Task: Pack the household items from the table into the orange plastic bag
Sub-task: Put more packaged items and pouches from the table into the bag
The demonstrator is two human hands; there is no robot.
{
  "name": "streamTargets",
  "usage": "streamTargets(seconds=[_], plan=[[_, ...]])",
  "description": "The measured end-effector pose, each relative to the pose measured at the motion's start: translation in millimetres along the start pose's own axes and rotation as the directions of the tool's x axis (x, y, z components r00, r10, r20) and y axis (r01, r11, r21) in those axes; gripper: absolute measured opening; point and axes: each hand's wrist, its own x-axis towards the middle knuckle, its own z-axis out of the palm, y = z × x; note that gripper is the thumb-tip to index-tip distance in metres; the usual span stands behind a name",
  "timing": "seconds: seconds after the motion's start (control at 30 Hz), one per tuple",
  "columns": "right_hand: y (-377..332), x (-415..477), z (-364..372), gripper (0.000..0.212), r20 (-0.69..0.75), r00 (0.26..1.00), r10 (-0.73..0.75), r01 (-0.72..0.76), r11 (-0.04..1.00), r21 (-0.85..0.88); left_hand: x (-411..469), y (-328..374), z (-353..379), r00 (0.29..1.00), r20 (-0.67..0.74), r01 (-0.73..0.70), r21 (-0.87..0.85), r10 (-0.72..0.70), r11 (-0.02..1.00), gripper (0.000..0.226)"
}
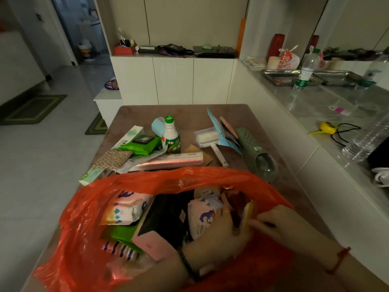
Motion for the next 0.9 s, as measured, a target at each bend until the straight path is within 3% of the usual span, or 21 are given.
streamTargets(seconds=[0.1,0.2,0.33,0.4,0.47,0.6,0.7,0.8,0.9], plan=[[-10.9,27.3,-28.6,0.055,-0.016,0.999,0.033,-0.029,0.98,0.197,-11.1,8.3,-53.7,0.995,-0.027,-0.094,-0.083,0.092,0.992,0.041],[-27.6,67.3,-55.0,0.051,-0.097,0.994,0.042,-0.012,0.959,0.284,-11.3,4.9,-108.4,0.978,-0.174,-0.125,-0.045,0.115,0.991,0.038],[-44.8,134.5,-66.0,0.036,-0.123,0.992,0.014,0.029,0.939,0.344,-0.1,-10.4,-170.1,0.926,-0.376,-0.074,-0.071,0.042,0.995,0.023],[-50.8,172.3,-53.5,0.028,-0.06,0.998,-0.001,0.025,0.915,0.402,8.1,-24.2,-200.6,0.896,-0.444,-0.015,-0.094,-0.028,0.995,0.02],[-56.2,209.6,-31.3,0.006,0.019,1.0,-0.003,-0.006,0.878,0.479,17.1,-47.8,-233.2,0.865,-0.48,0.097,-0.126,-0.146,0.987,0.028],[-72.9,277.5,21.0,0.049,0.164,0.986,-0.023,-0.056,0.886,0.46,27.1,-112.8,-287.4,0.774,-0.478,0.386,-0.165,-0.416,0.908,0.055],[-89.1,319.3,58.6,0.065,0.248,0.966,-0.069,-0.036,0.918,0.394,29.5,-156.1,-302.3,0.639,-0.502,0.501,-0.302,-0.582,0.811,0.065],[-104.7,353.1,93.4,0.064,0.268,0.962,-0.057,-0.039,0.939,0.341,35.0,-193.6,-298.1,0.512,-0.464,0.494,-0.53,-0.723,0.689,0.074],[-124.0,373.5,123.1,0.061,0.242,0.963,-0.12,0.033,0.942,0.334,44.5,-221.3,-284.4,0.493,-0.426,0.442,-0.629,-0.759,0.64,0.068]])
